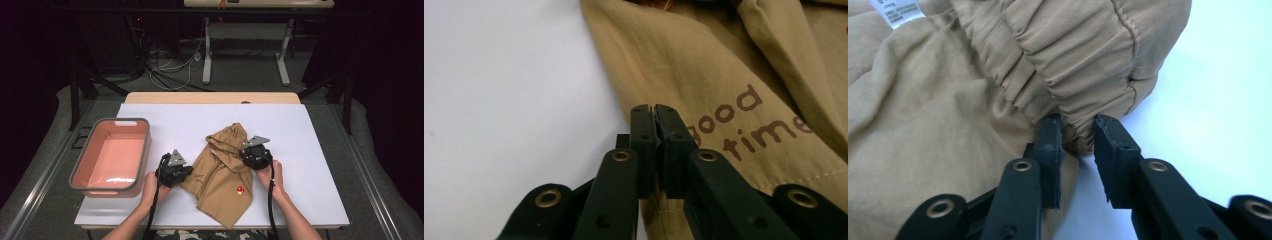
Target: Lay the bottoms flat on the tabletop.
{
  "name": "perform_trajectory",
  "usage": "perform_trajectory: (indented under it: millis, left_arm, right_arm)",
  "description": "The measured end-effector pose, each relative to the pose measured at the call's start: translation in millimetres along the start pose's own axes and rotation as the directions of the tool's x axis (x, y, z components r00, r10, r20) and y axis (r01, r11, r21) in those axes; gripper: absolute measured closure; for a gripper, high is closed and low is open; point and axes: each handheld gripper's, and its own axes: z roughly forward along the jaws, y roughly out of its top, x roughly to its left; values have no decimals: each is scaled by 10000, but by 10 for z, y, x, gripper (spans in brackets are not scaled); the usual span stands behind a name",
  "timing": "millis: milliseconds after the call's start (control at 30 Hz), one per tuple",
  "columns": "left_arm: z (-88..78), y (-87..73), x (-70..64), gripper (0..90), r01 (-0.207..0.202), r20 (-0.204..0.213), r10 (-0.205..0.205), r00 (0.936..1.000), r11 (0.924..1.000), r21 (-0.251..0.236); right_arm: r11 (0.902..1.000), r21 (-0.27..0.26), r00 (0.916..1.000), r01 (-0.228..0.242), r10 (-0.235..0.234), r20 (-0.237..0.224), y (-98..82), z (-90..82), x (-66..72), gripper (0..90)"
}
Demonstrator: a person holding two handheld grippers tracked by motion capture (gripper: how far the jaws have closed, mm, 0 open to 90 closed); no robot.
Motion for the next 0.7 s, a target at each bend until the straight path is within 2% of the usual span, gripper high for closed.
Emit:
perform_trajectory:
  millis: [67,167,200,300,367,467,533,633,700]
  left_arm:
    - [-1,14,32,731,213,-40,-213,9998,9997,-124]
    - [33,39,59,550,431,-265,-430,9987,9991,17]
    - [52,53,74,517,423,-214,-420,9989,9990,130]
    - [104,107,86,424,533,-294,-534,9981,9986,-39]
    - [128,141,78,387,540,-374,-547,9978,9983,-197]
    - [168,175,69,345,372,-541,-375,9978,9993,-63]
    - [193,191,89,313,433,-625,-428,9971,9990,62]
    - [227,225,143,309,592,-581,-577,9966,9979,252]
    - [264,250,168,341,725,-558,-692,9960,9957,585]
  right_arm:
    - [10000,-42,10000,-33,33,-52,-4,-3,-2,706]
    - [10000,77,9999,51,-52,116,4,-27,-2,688]
    - [10000,1,9999,31,-31,156,9,-32,0,678]
    - [9998,-216,10000,-1,3,51,22,-66,-18,634]
    - [9995,-315,10000,21,-23,-71,48,-105,-21,586]
    - [9986,-523,9998,116,-125,-175,110,-172,2,507]
    - [9971,-497,9984,572,-574,-15,154,-201,33,493]
    - [9951,-710,9977,684,-681,62,221,-182,68,486]
    - [9938,-598,9952,940,-922,317,268,-142,92,484]
